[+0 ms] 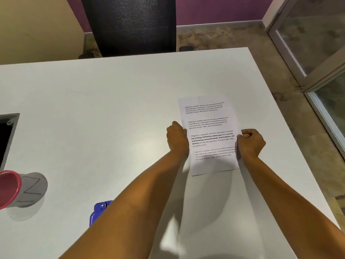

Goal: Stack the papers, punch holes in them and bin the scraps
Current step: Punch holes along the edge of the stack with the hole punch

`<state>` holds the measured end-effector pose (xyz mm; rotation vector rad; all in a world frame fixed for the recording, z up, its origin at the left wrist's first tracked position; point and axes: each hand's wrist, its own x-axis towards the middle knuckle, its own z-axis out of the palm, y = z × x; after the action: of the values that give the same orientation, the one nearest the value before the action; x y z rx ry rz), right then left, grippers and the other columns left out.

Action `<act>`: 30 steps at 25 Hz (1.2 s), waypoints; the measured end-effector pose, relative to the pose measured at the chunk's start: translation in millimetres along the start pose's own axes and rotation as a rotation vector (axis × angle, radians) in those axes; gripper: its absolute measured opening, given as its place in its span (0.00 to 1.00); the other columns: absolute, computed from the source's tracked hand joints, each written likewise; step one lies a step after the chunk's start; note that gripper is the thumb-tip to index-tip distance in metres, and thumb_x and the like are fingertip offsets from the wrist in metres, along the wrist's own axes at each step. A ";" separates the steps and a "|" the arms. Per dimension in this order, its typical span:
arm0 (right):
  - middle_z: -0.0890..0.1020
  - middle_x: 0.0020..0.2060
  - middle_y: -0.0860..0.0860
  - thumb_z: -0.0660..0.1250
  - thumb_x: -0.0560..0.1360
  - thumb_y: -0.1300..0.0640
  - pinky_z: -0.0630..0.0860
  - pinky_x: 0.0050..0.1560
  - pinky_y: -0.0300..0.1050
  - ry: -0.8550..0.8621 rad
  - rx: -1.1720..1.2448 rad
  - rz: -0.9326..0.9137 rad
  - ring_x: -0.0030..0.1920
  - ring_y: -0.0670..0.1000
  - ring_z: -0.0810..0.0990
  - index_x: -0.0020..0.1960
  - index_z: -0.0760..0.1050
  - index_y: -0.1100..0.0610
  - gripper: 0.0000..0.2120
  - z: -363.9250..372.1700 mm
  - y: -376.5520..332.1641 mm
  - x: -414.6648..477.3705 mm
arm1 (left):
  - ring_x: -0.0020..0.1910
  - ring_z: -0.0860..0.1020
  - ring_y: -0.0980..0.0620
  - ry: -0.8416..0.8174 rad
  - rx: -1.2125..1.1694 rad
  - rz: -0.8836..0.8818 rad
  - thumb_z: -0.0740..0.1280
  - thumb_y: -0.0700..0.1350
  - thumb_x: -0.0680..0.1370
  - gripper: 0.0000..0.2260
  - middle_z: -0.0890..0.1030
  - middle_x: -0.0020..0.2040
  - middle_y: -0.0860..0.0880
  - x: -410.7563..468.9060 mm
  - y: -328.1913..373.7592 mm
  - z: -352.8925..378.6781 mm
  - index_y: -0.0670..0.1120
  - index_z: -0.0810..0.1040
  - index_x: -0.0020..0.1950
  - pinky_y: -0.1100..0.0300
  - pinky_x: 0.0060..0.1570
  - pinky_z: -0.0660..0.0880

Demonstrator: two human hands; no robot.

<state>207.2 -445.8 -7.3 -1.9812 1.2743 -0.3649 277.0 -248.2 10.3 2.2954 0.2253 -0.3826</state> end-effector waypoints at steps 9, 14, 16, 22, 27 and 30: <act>0.84 0.47 0.60 0.62 0.72 0.71 0.67 0.35 0.26 0.090 0.077 0.029 0.46 0.56 0.81 0.50 0.80 0.65 0.11 -5.9 -5.2 -14.0 | 0.43 0.71 0.48 -0.002 -0.147 -0.016 0.67 0.38 0.78 0.06 0.74 0.42 0.45 -4.3 -2.2 -1.5 0.41 0.70 0.48 0.63 0.34 0.58; 0.84 0.47 0.58 0.57 0.74 0.69 0.70 0.45 0.37 0.085 0.129 -0.058 0.47 0.57 0.81 0.49 0.80 0.63 0.13 -13.8 -3.8 -57.7 | 0.50 0.78 0.43 0.023 -0.212 0.069 0.64 0.37 0.77 0.07 0.80 0.51 0.39 -31.8 -27.0 -11.5 0.36 0.76 0.53 0.61 0.45 0.69; 0.82 0.47 0.59 0.59 0.74 0.69 0.68 0.46 0.34 0.039 0.118 -0.175 0.44 0.54 0.78 0.49 0.80 0.62 0.12 -21.2 -0.5 -84.2 | 0.49 0.78 0.46 0.041 -0.206 0.141 0.64 0.37 0.78 0.06 0.80 0.51 0.40 -52.5 -43.1 -23.9 0.37 0.76 0.54 0.70 0.44 0.69; 0.79 0.49 0.54 0.64 0.75 0.68 0.70 0.53 0.37 -0.168 0.012 -0.472 0.49 0.49 0.76 0.53 0.78 0.61 0.09 -38.7 28.9 -173.0 | 0.49 0.78 0.50 0.111 -0.229 0.155 0.68 0.39 0.77 0.07 0.81 0.50 0.46 -120.9 -104.5 -81.0 0.42 0.79 0.55 0.65 0.49 0.72; 0.80 0.51 0.51 0.60 0.76 0.63 0.75 0.53 0.42 -0.291 -0.065 -0.665 0.52 0.49 0.74 0.53 0.77 0.58 0.09 -44.9 63.4 -245.4 | 0.43 0.78 0.60 0.242 -0.200 0.020 0.67 0.39 0.77 0.04 0.81 0.48 0.49 -181.4 -170.0 -134.2 0.45 0.79 0.51 0.75 0.43 0.70; 0.78 0.56 0.51 0.64 0.77 0.61 0.77 0.58 0.47 -0.373 -0.184 -0.683 0.58 0.51 0.75 0.58 0.76 0.57 0.10 -40.1 82.0 -279.3 | 0.42 0.78 0.54 0.303 -0.145 -0.046 0.65 0.38 0.78 0.04 0.80 0.46 0.47 -206.9 -203.4 -155.1 0.43 0.79 0.46 0.71 0.39 0.68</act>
<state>-0.8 -238.6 3.0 -2.4652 0.3852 -0.1831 57.6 -5.2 43.2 2.1995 0.4429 -0.0360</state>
